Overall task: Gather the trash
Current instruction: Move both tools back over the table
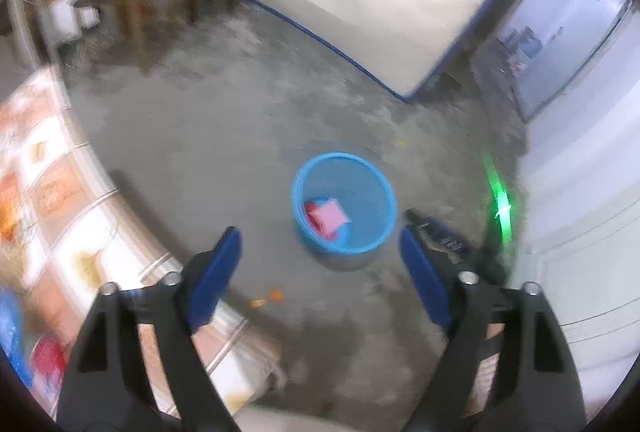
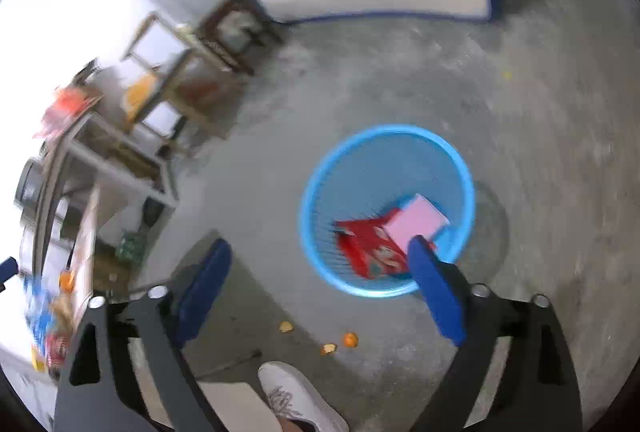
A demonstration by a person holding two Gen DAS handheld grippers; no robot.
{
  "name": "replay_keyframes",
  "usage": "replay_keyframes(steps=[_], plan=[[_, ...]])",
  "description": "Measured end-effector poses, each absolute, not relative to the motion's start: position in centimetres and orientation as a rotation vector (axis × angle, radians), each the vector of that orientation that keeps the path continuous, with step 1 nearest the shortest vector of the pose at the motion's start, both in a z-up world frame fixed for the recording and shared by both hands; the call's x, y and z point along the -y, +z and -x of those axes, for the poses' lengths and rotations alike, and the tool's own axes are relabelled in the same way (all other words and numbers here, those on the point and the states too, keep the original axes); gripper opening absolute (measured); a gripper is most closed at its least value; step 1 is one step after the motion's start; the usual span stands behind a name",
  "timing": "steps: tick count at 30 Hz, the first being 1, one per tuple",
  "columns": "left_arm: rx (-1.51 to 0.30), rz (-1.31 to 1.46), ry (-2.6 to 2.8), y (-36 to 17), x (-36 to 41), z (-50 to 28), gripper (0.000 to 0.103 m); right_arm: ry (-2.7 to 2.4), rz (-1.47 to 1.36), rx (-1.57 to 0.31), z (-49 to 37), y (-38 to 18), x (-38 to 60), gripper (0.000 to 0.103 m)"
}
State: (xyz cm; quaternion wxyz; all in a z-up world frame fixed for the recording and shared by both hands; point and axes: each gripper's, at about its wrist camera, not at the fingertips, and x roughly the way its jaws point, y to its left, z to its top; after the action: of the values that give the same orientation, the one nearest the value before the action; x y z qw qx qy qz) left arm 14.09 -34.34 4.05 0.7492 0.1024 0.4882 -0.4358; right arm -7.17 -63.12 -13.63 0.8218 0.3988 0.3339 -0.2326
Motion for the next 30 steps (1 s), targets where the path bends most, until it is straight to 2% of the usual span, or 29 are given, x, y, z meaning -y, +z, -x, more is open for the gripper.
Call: replay_keyframes(steps=[3,7,15,19,25,30], plan=[[-1.09,-0.182,-0.891,3.9,27.4,-12.2,0.085,-0.456,-0.67,-0.685,5.9,-9.2,58.5,0.096],[-1.111,0.061,-0.773,2.7,17.6,-9.5,0.085,-0.359,-0.501,-0.692,3.3,-5.4,52.9,0.096],[-0.898,0.367,-0.385,2.2,0.9,-6.1,0.094,-0.169,-0.208,-0.691,-3.4,1.3,40.5,0.096],[-0.867,0.412,-0.268,1.1,-4.5,-6.4,0.094,-0.102,-0.1,-0.651,-5.6,3.2,34.7,0.096],[-0.836,0.437,-0.228,-0.8,-8.0,-7.4,0.094,0.102,-0.064,-0.622,-7.4,4.2,28.5,0.096],[-0.82,0.37,-0.228,-1.7,-9.5,-7.7,0.094,0.221,-0.07,-0.855,-11.2,1.4,25.8,0.096]])
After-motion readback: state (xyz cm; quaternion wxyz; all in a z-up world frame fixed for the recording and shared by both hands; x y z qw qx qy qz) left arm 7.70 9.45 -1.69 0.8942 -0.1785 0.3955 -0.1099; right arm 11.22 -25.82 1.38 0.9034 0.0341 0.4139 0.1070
